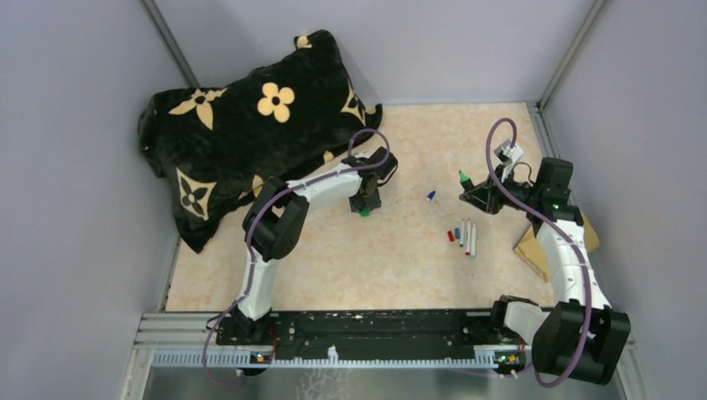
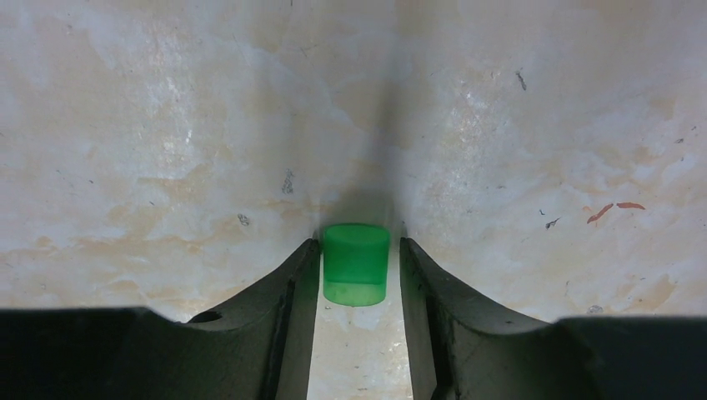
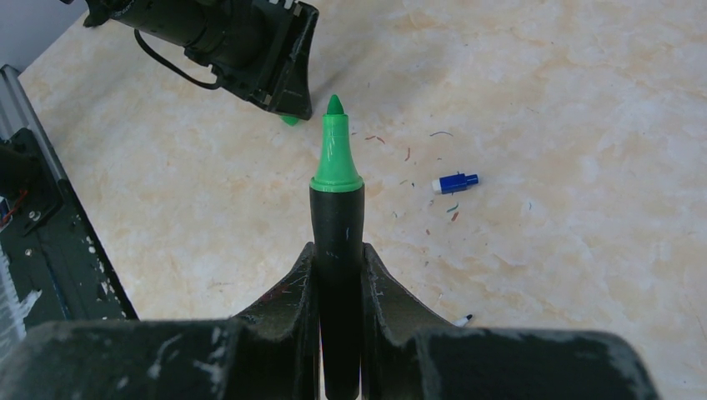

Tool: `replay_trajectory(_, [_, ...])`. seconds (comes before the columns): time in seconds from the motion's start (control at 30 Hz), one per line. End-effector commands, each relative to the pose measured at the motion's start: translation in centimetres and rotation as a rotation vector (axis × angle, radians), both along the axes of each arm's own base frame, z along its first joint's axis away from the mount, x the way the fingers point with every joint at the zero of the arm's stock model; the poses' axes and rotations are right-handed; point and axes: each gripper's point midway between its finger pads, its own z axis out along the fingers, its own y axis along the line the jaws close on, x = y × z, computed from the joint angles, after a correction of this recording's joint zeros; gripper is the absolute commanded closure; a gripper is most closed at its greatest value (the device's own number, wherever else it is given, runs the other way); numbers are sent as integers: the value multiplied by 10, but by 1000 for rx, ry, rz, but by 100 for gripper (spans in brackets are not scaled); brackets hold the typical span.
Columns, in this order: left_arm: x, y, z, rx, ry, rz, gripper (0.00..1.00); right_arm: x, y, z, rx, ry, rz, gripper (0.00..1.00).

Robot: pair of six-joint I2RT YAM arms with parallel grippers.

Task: Insert the pens into the pen caps
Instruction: Insert the pen cap onto the pen.

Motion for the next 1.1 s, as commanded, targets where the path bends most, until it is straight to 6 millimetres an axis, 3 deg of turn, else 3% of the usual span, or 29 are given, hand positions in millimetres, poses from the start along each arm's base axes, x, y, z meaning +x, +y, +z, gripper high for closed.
replay_trajectory(0.0, [-5,10,-35,47,69,-29,55,3,-2,18,-6,-76,10,100])
replay_trajectory(0.27, [-14,7,-41,30,109,-64,64,2,-2,19,-6,-78,9,100])
replay_trajectory(0.43, [-20,10,-42,17,113,-84,83,2,-3,19,-4,-78,8,100])
replay_trajectory(0.53, [-17,11,-32,-9,68,-91,94,2,-2,20,-3,-81,10,100])
replay_trajectory(0.63, [-12,6,-5,-69,-3,-105,98,1,-1,20,3,-85,20,100])
replay_trajectory(0.83, [-7,-25,73,-326,-183,-192,100,-7,7,22,47,-94,73,100])
replay_trajectory(1.07, [-23,-66,149,-701,-316,-302,100,-18,24,23,113,-93,160,100])
